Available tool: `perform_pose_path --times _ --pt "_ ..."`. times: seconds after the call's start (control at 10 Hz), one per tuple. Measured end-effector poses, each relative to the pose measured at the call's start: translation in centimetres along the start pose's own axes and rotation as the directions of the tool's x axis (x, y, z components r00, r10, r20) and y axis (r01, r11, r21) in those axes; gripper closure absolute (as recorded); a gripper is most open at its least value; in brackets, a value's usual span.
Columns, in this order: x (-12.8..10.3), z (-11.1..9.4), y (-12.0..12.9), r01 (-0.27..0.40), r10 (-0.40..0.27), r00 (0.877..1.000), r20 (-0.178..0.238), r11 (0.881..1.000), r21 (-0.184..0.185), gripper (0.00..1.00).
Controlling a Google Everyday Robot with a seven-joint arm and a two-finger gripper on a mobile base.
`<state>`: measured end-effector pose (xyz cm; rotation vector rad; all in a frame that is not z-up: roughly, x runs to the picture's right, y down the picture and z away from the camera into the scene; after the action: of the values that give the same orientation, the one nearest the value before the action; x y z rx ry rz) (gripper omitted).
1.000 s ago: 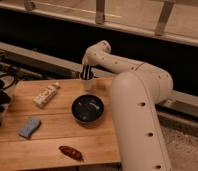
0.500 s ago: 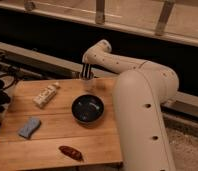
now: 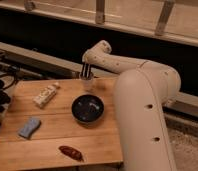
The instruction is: Place the eraser in the ceramic cup
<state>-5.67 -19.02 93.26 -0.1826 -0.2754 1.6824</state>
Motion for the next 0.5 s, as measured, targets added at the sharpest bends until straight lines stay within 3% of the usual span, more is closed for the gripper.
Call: perform_pose_path --times 0.5 --pt "-0.88 -1.08 0.04 -0.016 0.016 0.999 0.035 1.000 -0.010 0.27"
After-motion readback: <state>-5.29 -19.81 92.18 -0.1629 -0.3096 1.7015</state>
